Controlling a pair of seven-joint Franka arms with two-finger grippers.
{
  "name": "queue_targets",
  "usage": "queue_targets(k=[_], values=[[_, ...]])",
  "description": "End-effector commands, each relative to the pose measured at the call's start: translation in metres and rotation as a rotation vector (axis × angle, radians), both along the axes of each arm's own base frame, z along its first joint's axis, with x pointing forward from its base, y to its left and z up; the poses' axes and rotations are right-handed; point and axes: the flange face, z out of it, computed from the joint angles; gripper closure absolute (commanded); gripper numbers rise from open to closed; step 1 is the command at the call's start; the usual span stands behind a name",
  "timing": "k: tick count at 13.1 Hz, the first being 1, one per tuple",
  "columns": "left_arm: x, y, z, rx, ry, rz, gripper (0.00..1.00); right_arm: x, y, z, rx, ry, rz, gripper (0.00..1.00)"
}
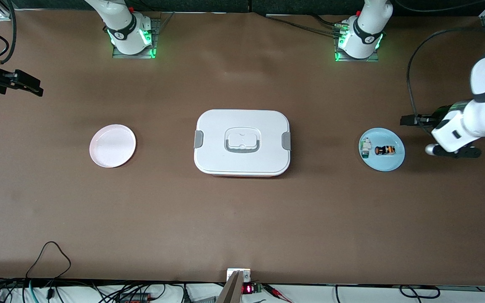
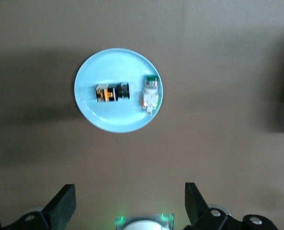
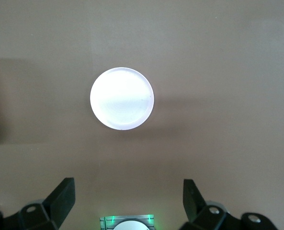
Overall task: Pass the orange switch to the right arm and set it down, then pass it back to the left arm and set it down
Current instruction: 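Move the left gripper down to the orange switch on the blue plate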
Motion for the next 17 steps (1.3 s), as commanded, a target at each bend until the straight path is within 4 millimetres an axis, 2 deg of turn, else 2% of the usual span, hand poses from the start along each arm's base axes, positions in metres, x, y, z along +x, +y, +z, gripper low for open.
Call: queue_targets(k=[1,4,6,13,17], values=[[-0.015,0.014,-0.036,0.016,-0.048,0.005,0.00,-0.004,0.000,0.006,0.002,-0.002,0.000,0.00],[-0.026,0.031,-0.089,0.056,-0.122,0.004,0.00,-0.004,0.001,0.005,0.002,0.001,0.000,0.00],[-0.029,0.038,-0.111,0.049,-0.150,-0.013,0.00,-0.004,0.001,0.005,0.001,-0.001,-0.001,0.00],[-0.021,0.054,-0.174,0.034,-0.212,-0.010,0.00,-0.004,0.001,0.005,0.003,-0.001,-0.002,0.00],[-0.023,0.056,-0.191,0.024,-0.199,0.003,0.00,-0.003,0.000,0.005,0.001,-0.002,-0.003,0.00]])
